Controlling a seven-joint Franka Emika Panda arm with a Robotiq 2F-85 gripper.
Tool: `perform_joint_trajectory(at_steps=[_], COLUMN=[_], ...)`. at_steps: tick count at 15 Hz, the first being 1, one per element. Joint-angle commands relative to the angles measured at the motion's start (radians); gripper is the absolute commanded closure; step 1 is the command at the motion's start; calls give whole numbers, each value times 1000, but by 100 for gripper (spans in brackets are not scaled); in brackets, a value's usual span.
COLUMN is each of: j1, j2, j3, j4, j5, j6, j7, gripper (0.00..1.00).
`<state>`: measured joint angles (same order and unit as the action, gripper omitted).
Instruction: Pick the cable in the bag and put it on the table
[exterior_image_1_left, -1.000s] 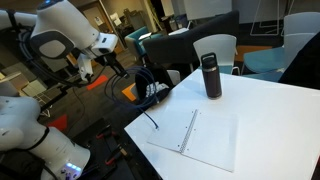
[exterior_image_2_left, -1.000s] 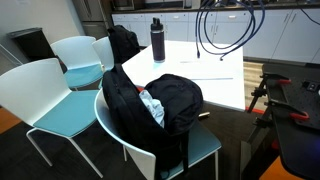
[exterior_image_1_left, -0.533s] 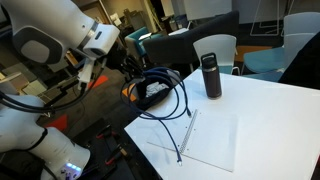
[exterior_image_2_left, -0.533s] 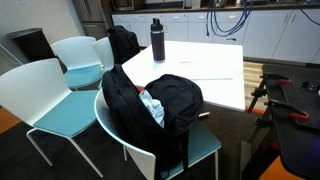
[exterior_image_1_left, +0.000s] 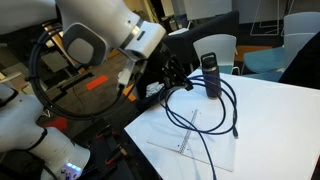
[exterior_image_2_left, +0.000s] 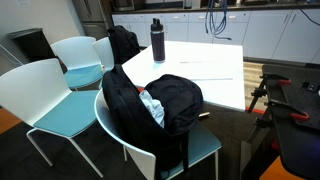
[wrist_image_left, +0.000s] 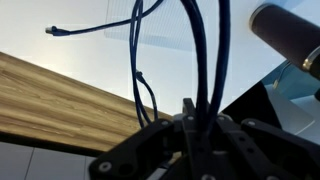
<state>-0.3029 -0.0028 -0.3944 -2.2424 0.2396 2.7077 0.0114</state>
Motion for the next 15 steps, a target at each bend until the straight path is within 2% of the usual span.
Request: perform_joint_trajectory(at_steps=[1,2,5,6,8,13,15], j1=[-23,-25,-26,-26,-28,-45,-32], j2=[49,83,88,82,188,399,507], j3=[20,22,25,25,16,35,18], j4=[40,64,60,59,141,370,482], j5=[-8,-9,-9,-9,-19,-6,-52], j6=[-3,-2,-2,-2,77,76,52], j7=[35,43,43,42,127,174,220], gripper=[97,90,90,97,97,97,97])
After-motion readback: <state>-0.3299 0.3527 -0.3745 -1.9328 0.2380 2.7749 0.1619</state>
